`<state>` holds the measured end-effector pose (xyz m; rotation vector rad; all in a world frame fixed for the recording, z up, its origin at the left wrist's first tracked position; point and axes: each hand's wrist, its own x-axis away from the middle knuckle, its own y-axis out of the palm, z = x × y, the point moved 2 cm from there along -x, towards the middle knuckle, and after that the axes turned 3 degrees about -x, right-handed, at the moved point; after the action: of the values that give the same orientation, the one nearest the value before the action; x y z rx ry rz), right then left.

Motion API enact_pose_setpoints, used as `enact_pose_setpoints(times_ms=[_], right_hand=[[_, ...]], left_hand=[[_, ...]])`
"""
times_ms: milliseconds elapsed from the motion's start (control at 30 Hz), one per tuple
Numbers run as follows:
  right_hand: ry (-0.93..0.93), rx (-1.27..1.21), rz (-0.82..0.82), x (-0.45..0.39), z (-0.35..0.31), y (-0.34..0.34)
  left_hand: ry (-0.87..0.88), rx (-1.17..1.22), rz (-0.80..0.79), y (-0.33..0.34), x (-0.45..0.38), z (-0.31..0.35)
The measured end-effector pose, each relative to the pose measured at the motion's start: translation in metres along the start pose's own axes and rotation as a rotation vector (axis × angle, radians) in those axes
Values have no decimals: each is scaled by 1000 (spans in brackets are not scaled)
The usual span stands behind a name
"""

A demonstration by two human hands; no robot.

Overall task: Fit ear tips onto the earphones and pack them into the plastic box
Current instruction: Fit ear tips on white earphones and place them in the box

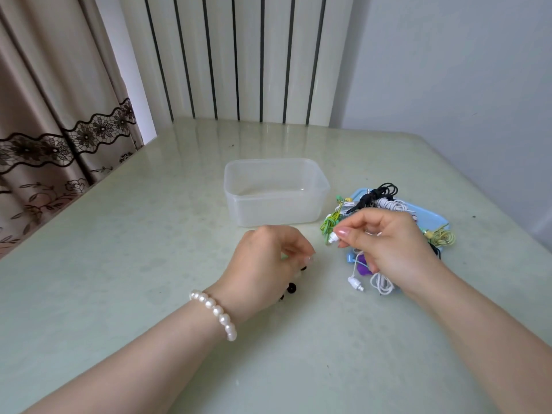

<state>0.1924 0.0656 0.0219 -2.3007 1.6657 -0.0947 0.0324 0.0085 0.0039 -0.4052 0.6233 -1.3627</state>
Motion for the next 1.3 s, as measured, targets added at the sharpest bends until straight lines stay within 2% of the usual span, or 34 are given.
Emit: enact_pose_setpoints(times_ms=[100, 167, 300, 700, 1033, 1300], right_hand=[[12, -204, -45, 2, -5, 1], [31, -319, -92, 3, -8, 2], [-8, -290, -84, 6, -10, 3], [-128, -125, 12, 5, -9, 3], [-144, -77, 18, 6, -8, 6], [-177, -4, 65, 9, -9, 9]], left_hand=[[-167, 512, -2, -4, -1, 3], [-232, 771, -49, -3, -1, 7], [-313, 1005, -109, 0, 1, 10], [-393, 1100, -107, 1, 1, 10], [-392, 1058, -79, 2, 2, 11], [-461, 1059, -95, 1, 3, 8]])
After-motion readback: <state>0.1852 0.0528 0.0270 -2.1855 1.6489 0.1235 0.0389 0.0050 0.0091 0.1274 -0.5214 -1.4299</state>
